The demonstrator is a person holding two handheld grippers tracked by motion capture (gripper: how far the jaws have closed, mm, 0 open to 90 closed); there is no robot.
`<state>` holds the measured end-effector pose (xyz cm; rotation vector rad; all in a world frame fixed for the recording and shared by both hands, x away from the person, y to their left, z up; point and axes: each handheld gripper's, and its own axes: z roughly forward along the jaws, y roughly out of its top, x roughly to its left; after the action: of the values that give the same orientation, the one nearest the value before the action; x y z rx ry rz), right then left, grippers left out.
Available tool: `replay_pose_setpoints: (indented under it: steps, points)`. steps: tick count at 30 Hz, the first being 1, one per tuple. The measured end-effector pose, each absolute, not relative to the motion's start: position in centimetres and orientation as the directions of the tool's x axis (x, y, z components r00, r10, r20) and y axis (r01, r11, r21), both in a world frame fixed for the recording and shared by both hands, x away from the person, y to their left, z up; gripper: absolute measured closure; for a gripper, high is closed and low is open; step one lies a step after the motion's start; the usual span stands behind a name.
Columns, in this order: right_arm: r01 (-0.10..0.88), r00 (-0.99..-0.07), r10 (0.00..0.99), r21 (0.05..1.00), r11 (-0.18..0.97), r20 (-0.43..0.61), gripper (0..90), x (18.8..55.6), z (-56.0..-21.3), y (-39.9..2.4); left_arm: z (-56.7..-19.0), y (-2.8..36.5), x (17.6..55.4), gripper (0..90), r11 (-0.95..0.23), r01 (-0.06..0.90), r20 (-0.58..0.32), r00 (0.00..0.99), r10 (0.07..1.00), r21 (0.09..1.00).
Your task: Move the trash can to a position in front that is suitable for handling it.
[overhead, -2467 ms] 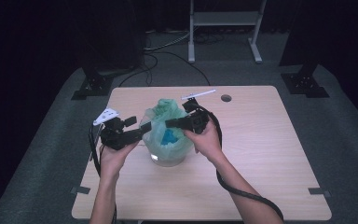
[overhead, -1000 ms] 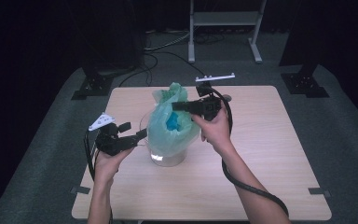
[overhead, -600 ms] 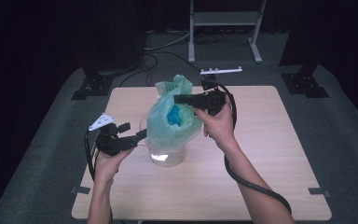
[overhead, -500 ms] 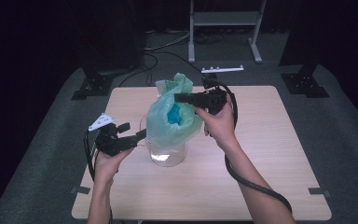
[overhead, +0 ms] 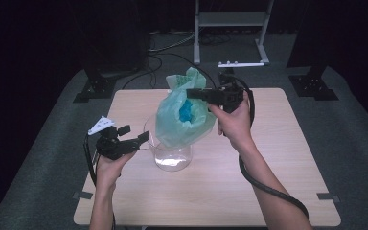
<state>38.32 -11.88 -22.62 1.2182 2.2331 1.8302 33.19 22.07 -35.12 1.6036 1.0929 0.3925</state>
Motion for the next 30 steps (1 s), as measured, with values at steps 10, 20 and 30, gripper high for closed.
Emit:
replay_pose_setpoints:
  steps: [10, 20, 30]
  points:
    - [0.538, -0.693, 0.565, 0.843, -0.008, 0.448, 90.0, 38.0, -21.3, -13.9, -35.1, 22.1, 33.2, 8.3, 0.033, 0.444, -0.286, 0.517, 0.807, 0.895]
    - [0.537, -0.671, 0.585, 0.842, -0.041, 0.456, 90.0, 38.2, -20.8, -16.3, -35.2, 22.2, 33.2, 8.4, 0.028, 0.446, -0.283, 0.516, 0.808, 0.894]
    - [0.535, -0.635, 0.620, 0.841, -0.076, 0.460, 90.0, 38.0, -20.6, -19.2, -35.4, 22.2, 33.1, 8.4, 0.016, 0.441, -0.276, 0.532, 0.800, 0.897]
